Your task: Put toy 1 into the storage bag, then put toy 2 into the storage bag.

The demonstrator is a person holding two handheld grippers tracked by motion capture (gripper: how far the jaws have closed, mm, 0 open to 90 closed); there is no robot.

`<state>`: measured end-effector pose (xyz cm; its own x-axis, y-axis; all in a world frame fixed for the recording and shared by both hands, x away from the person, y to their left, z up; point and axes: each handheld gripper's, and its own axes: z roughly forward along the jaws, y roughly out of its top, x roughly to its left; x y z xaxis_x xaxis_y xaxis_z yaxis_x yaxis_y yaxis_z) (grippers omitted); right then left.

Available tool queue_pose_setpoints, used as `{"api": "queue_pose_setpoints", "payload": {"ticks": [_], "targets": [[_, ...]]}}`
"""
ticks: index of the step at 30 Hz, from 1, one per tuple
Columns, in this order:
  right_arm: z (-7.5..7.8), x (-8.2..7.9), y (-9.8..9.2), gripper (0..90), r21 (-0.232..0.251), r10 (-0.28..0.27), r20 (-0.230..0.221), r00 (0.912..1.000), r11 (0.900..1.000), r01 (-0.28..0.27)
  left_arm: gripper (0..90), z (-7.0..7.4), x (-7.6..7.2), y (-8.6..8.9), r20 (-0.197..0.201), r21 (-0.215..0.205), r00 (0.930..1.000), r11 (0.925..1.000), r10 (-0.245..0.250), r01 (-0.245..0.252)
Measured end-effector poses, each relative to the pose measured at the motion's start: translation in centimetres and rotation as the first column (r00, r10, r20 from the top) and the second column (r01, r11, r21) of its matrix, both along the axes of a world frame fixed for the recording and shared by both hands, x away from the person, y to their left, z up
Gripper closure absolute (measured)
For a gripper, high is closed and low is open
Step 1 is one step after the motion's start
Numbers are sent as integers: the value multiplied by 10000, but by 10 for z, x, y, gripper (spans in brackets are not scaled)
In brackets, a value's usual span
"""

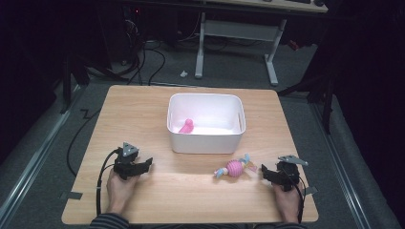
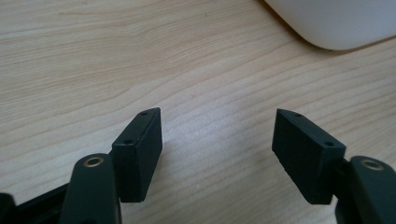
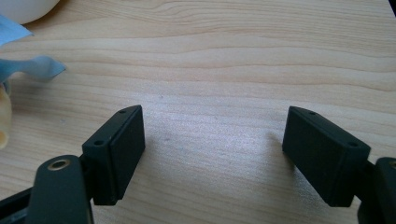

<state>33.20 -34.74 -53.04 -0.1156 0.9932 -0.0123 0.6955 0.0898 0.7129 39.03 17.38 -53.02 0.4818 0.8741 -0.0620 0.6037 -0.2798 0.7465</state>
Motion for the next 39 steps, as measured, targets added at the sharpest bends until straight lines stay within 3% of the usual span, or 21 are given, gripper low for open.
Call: {"api": "queue_pose_setpoints", "payload": {"ticks": [11, 16, 20, 24, 30, 39], "targets": [[0, 2, 1, 213, -45, 309, 27, 9995, 9995, -309, 334, -4, 6, -4, -47, 88, 10000, 10000, -44, 45], [0, 3, 1, 209, -34, 377, -8, 9993, 9993, -377, 327, -6, 6, -6, 174, 361, 9998, 9993, -85, 79], [0, 3, 1, 197, -52, 908, -34, 9959, 9959, -908, 309, -6, 6, -7, 187, 452, 9997, 9989, -152, 144], [2, 1, 3, 215, -36, 1082, -192, 9939, 9941, -1083, 302, -6, 5, -7, 183, 454, 9997, 9989, -147, 139], [4, -7, 4, 264, 241, 1211, -111, 9926, 9924, -1208, 282, -6, 5, -8, 166, 471, 9997, 9987, -182, 174], [14, -31, 9, 297, 241, 1421, 227, 9896, 9895, -1426, 264, -6, 5, -8, 143, 486, 9997, 9986, -203, 196]]}}
